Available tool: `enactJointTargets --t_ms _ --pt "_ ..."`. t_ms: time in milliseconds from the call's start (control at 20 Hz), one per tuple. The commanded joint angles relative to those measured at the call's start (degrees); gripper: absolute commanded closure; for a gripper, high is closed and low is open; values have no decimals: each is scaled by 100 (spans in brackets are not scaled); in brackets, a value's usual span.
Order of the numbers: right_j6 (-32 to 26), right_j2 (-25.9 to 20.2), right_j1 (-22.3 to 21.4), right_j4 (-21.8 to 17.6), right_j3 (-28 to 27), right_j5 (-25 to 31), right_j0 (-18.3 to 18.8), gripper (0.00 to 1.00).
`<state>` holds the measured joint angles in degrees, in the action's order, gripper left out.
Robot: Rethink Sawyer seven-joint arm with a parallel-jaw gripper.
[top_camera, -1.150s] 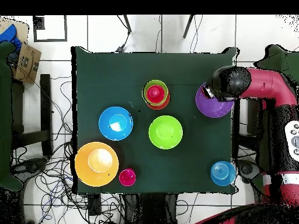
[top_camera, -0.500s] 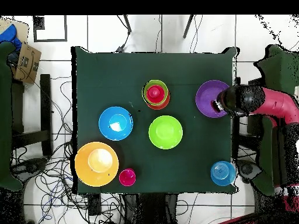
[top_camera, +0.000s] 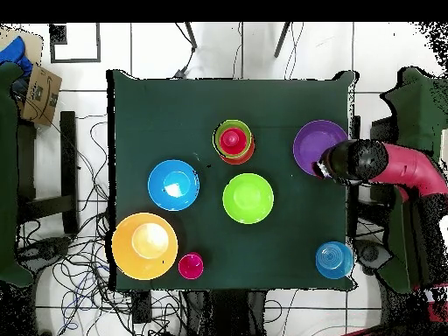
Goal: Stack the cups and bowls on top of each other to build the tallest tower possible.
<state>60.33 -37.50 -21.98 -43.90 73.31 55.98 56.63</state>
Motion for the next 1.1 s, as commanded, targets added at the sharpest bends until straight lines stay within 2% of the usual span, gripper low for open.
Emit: enactJointTargets --t_ms 50,300,600,850,950,1100 --pt "131 389 -472 149 783 220 -372 0" --pt "-12 360 -690 270 894 305 -443 0" --pt "65 322 -923 260 1279 -149 -387 0" --pt "162 235 -1041 16 1611 -1011 -278 0" --pt "378 301 -839 -94 1714 -1424 -256 0" --pt "500 377 -668 8 1753 -1565 -243 0"
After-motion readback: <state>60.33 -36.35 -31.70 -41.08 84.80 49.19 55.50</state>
